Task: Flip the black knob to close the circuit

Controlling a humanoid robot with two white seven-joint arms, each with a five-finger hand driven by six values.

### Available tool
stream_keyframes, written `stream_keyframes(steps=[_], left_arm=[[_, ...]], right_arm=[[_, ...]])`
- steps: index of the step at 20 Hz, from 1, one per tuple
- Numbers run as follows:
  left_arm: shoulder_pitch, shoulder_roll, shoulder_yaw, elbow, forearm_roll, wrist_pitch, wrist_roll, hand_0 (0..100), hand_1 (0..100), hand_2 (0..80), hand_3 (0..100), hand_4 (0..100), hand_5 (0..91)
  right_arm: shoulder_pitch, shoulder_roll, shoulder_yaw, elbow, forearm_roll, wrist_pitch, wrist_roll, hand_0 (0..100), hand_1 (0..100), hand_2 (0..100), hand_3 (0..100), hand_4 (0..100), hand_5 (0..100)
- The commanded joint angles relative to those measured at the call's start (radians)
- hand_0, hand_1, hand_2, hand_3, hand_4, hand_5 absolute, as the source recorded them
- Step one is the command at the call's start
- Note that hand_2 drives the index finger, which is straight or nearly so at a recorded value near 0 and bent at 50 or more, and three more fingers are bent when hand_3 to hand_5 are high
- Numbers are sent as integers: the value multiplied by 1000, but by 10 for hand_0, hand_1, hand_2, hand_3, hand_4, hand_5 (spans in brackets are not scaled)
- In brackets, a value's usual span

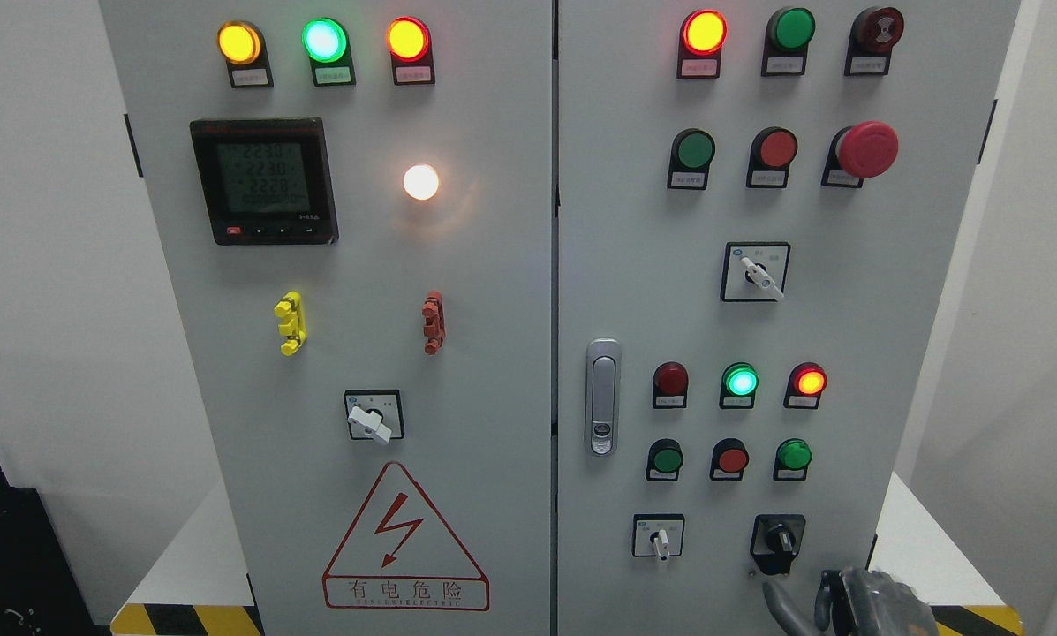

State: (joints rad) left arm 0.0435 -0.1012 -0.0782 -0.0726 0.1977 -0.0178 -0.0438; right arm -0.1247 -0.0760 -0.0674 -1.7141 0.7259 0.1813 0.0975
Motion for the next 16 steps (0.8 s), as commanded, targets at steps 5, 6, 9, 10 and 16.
stream_keyframes(steps=[5, 6, 9, 10, 16], left_arm=[[1, 0, 0, 1, 0, -1, 1, 120, 556, 0, 0, 0, 0], [-1, 0, 0, 1, -3, -1, 1, 120, 556, 0, 0, 0, 0], [1, 0, 0, 1, 0, -1, 1, 120, 556, 0, 0, 0, 0], [1, 0, 0, -1, 0, -1, 1, 120, 556, 0, 0, 0, 0], [1, 0, 0, -1, 0, -1, 1, 120, 556, 0, 0, 0, 0]], right_arm=[[218, 50, -124, -291, -770, -32, 139, 0, 64, 90, 187, 163, 16], [241, 50, -137, -306, -796, -34, 143, 0, 60, 3, 101, 63, 0], [289, 87, -158, -329, -900, -72, 159, 0, 50, 0, 43, 2, 0], [304, 96, -163, -329, -939, -92, 181, 0, 49, 0, 38, 0, 0], [402, 96, -166, -328, -1039, -166, 234, 0, 56, 0, 0, 0, 0]])
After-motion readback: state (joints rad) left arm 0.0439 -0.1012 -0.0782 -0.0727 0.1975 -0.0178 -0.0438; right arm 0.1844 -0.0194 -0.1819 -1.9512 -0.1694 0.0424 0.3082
